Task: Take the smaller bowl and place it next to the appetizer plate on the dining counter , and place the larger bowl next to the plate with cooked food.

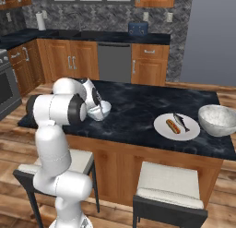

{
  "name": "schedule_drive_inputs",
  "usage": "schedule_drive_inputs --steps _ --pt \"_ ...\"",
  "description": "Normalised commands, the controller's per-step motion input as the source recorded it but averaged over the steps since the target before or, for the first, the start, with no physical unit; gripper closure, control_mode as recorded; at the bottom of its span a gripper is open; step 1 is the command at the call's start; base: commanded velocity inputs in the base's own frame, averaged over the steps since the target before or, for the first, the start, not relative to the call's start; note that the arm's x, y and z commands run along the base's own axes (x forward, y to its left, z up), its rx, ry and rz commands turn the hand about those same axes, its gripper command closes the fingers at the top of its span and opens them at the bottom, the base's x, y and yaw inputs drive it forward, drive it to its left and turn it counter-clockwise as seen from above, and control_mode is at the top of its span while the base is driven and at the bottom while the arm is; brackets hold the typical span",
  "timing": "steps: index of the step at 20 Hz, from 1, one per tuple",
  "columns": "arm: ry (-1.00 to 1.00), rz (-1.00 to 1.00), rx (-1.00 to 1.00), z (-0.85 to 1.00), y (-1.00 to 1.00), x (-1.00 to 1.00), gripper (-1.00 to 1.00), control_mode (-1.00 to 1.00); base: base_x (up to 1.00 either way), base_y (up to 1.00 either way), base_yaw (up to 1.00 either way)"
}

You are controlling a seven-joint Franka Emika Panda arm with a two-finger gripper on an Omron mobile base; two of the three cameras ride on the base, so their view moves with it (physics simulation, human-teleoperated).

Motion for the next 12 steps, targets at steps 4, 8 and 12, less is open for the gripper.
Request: schedule_drive_inputs --steps 4,8,12 --pt "0.01 -0.09 0.0 0.52 -0.26 -0.73 -1.0 -1.0 0.0 0.0 0.0" --pt "-0.01 -0.05 0.0 0.8 -0.38 -0.98 -1.0 -1.0 0.0 0.0 0.0" --pt "-0.05 -0.03 0.0 0.91 -0.41 -1.0 -1.0 -1.0 0.0 0.0 0.0"
